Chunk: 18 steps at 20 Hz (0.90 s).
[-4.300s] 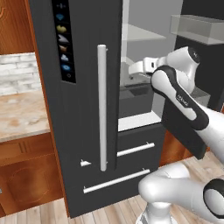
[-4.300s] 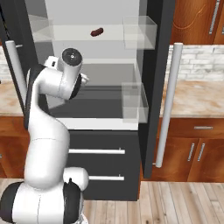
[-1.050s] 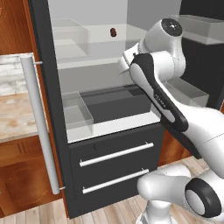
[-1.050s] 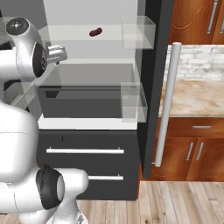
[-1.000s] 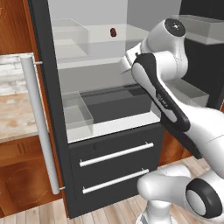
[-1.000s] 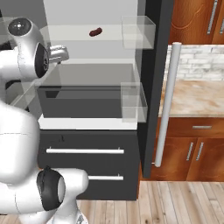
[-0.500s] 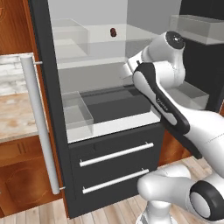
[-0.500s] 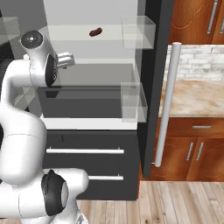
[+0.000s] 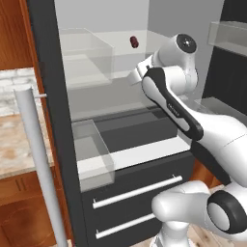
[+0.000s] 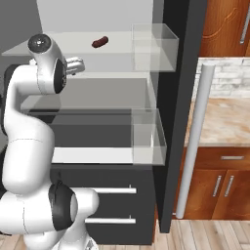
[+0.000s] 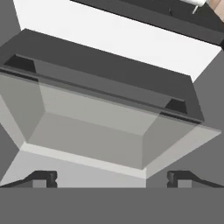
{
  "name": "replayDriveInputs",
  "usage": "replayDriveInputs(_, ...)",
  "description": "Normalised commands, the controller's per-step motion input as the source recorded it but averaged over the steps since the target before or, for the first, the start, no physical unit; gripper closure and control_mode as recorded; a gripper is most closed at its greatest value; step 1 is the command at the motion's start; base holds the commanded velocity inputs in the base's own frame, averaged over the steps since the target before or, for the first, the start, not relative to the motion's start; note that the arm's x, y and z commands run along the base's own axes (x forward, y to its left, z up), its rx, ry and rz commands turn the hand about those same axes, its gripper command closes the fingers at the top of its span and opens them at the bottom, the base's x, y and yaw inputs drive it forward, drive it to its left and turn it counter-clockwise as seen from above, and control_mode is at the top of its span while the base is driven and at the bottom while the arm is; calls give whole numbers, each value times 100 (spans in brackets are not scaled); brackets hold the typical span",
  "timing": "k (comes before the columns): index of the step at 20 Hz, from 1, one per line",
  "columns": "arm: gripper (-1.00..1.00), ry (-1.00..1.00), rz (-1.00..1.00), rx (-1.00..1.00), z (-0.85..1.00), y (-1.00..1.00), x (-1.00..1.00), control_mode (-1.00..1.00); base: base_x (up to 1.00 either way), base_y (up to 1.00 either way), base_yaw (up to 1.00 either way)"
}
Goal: Move the hot dog bun to the plate on the dining table and place the condiment next to that plate. Then navigate to the fridge and take the sausage and place it on the plate as well.
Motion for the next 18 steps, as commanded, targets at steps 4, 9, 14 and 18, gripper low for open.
replayDriveInputs(4, -100, 0, 0, 0, 0, 0, 0, 100, 3, -43, -3)
replayDriveInputs(9, -100, -9, -2, 2, 42, -10, -11, -100, 0, -5, -1)
replayDriveInputs(14, -100, -6, -2, 1, 57, -2, 3, -100, 0, 0, 0)
replayDriveInputs(18, -100, -1, -9, 0, 50, 0, 36, -100, 0, 0, 0)
